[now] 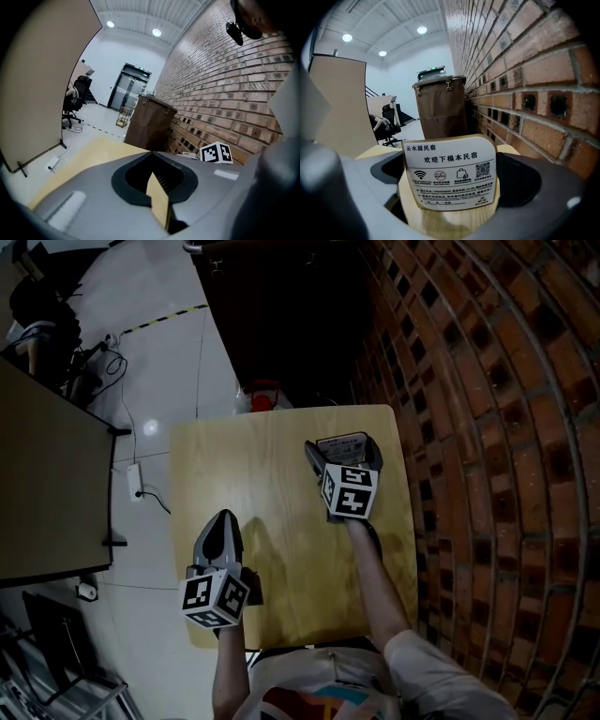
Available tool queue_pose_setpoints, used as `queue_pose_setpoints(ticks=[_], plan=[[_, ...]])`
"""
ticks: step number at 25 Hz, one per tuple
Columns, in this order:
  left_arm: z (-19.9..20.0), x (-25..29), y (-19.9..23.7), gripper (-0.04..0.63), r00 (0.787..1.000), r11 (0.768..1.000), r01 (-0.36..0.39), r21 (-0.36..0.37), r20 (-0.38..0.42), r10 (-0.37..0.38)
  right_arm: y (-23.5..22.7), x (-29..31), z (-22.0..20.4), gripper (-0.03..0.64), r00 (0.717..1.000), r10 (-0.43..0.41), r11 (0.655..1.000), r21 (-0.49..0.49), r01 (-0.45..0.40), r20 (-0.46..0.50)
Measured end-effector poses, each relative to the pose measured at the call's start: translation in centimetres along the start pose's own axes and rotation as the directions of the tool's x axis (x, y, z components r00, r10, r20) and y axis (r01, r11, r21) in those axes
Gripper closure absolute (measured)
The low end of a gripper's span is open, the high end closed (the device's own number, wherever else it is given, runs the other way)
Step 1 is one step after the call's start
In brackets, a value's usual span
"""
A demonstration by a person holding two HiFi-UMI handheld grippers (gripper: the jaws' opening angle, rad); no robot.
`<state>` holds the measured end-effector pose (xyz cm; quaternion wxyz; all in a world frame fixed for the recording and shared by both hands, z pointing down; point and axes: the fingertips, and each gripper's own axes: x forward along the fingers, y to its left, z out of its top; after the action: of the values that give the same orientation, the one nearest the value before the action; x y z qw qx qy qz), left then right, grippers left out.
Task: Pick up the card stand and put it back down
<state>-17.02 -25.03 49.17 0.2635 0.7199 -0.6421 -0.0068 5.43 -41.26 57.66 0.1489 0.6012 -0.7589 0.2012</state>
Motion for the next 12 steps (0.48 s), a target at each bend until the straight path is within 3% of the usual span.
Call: queue_pose_setpoints(ticks=[12], plan=[[-0.01, -0.37, -0.40, 0.591, 1.000, 1.000, -0.005, 0.001, 0.018, 0.005, 0.07, 0.55, 0.14, 0.041, 1.000, 0.018, 0.999, -0.033, -0.017, 0.022]])
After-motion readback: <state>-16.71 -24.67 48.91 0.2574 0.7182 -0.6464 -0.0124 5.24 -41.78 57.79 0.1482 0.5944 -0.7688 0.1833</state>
